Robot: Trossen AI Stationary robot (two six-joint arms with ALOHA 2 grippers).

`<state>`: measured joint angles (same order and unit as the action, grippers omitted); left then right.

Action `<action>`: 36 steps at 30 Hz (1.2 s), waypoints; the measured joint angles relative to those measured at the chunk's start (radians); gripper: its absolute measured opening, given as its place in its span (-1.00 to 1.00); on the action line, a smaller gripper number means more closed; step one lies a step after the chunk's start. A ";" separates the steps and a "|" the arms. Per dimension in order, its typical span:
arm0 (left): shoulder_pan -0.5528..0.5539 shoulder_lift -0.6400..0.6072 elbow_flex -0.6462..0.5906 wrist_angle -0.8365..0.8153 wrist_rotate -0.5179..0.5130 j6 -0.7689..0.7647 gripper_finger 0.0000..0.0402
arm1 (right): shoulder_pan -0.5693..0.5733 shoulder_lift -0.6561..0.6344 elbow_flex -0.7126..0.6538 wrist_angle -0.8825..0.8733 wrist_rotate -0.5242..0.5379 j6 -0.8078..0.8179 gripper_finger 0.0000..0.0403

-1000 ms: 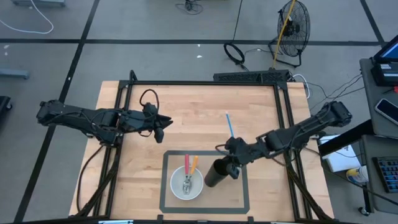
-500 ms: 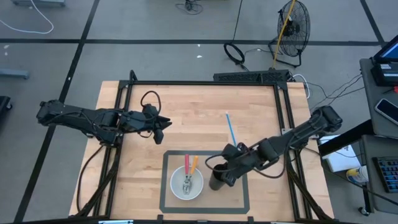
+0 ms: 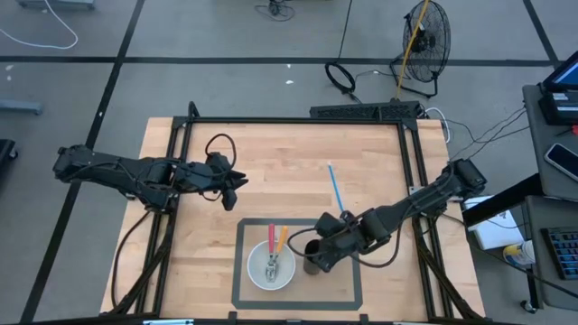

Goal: Pick & Place Utensil
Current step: Put the black cup to the right of the white bowl on the mat

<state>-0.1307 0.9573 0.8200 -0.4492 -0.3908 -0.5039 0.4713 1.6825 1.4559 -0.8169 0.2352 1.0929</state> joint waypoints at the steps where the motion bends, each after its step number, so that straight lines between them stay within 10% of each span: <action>1: 0.000 0.000 0.000 0.000 0.000 0.003 -0.54 | 0.000 0.000 0.000 -0.003 0.004 0.002 -1.00; 36: 0.000 0.000 0.000 -0.073 0.007 0.024 -0.54 | 0.036 0.077 0.000 -0.015 0.005 0.093 -1.00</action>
<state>-0.1307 0.9569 0.8200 -0.5220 -0.3837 -0.4799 0.5075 1.7596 1.4559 -0.8314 0.2406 1.1854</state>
